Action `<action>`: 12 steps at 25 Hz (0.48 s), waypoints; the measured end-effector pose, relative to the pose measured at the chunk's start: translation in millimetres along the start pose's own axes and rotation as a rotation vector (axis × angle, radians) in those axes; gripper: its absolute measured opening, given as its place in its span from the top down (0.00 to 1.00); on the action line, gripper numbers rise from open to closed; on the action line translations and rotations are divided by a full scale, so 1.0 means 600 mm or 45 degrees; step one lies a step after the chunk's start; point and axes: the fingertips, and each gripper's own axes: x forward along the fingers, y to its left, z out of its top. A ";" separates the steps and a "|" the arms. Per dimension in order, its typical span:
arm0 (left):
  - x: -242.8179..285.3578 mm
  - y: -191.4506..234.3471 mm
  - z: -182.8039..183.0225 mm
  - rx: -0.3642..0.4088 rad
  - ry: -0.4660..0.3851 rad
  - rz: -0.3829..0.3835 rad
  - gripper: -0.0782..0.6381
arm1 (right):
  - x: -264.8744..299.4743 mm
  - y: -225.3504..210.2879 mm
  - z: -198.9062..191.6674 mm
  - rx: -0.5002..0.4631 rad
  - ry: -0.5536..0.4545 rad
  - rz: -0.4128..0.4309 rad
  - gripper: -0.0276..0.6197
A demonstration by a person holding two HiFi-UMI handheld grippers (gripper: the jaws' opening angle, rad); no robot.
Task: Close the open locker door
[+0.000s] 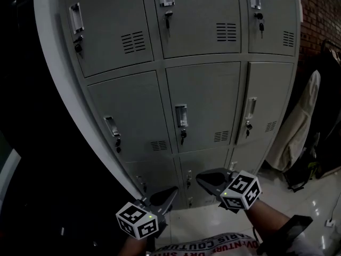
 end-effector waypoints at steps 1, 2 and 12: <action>0.001 -0.024 -0.005 -0.001 0.001 -0.018 0.88 | -0.022 0.022 -0.013 0.008 0.009 0.011 0.98; 0.000 -0.050 -0.011 0.001 0.003 -0.032 0.88 | -0.045 0.043 -0.027 0.019 0.018 0.015 0.99; -0.073 -0.356 -0.142 0.031 0.083 -0.102 0.88 | -0.315 0.272 -0.186 0.195 0.049 0.050 0.99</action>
